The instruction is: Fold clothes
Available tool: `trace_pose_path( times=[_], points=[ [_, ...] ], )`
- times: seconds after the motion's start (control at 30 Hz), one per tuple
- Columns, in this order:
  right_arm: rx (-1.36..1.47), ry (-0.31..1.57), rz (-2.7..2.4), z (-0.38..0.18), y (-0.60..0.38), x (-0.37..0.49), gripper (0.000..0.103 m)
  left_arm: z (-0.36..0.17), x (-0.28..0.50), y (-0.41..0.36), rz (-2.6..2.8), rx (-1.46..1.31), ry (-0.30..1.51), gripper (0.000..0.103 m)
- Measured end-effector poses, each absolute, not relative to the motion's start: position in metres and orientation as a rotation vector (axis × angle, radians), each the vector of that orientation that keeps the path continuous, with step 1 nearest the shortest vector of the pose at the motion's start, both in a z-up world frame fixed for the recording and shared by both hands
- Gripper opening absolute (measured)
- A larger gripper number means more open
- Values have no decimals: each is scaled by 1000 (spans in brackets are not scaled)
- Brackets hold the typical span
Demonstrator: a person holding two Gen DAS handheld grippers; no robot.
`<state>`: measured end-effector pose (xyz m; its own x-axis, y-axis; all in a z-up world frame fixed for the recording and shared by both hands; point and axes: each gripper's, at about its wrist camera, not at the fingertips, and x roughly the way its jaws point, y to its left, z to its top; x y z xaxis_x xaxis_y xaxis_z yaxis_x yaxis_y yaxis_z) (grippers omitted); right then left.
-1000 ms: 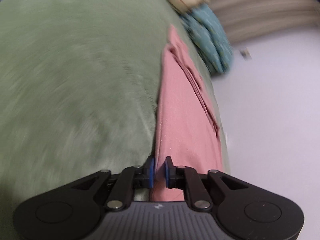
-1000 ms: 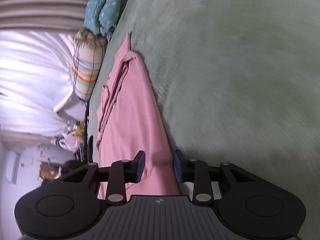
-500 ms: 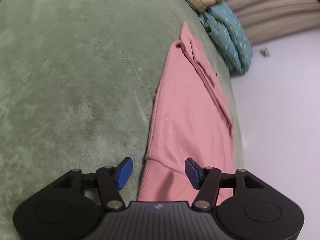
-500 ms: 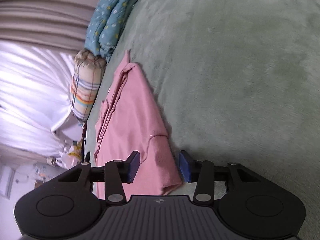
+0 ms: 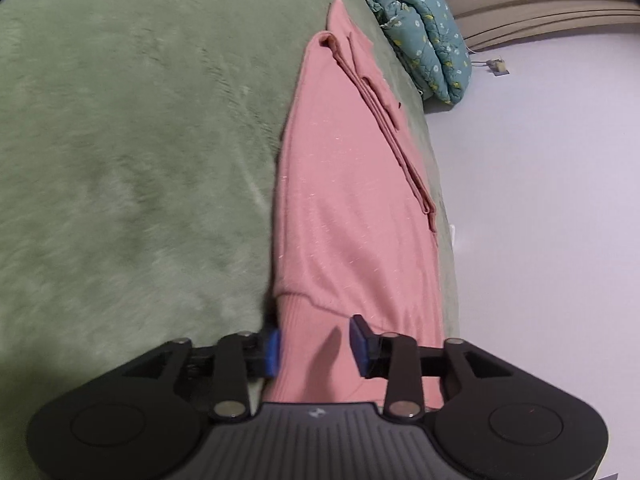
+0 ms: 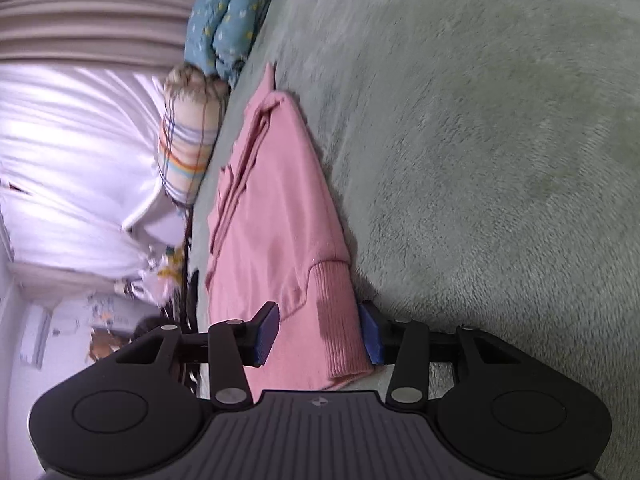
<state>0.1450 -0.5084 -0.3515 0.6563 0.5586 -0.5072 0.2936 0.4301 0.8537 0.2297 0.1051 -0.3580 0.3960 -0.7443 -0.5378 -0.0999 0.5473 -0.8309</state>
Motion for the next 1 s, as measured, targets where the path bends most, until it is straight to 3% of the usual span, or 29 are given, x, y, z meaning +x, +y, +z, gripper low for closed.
trace_pose_path(
  times=[0.07,0.17,0.2,0.27,0.33,0.83,0.87,0.93,1.0],
  points=[
    [1148,894,197,-352,-506,151,44,-352,232,98,-511,-906,1114,59],
    [1118,897,167,-351,-499,156,44,-349,241,92,-515,-876,1127,57],
    [1103,897,149,-351,-497,156,44,-350,241,94,-510,-878,1131,53],
    [1115,882,131,-352,-495,154,44,-354,238,100,-487,-889,1142,24],
    [1147,856,118,-356,-496,148,44,-362,235,107,-459,-920,1149,17],
    [1187,851,203,-363,-497,155,43,-368,224,115,-414,-1036,1104,16],
    [1175,871,200,-362,-497,157,37,-367,226,115,-429,-1018,1114,16],
    [1117,935,167,-360,-495,161,10,-367,229,116,-453,-1003,1132,15],
    [1086,970,153,-362,-496,162,9,-366,229,117,-451,-977,1136,9]
  ],
)
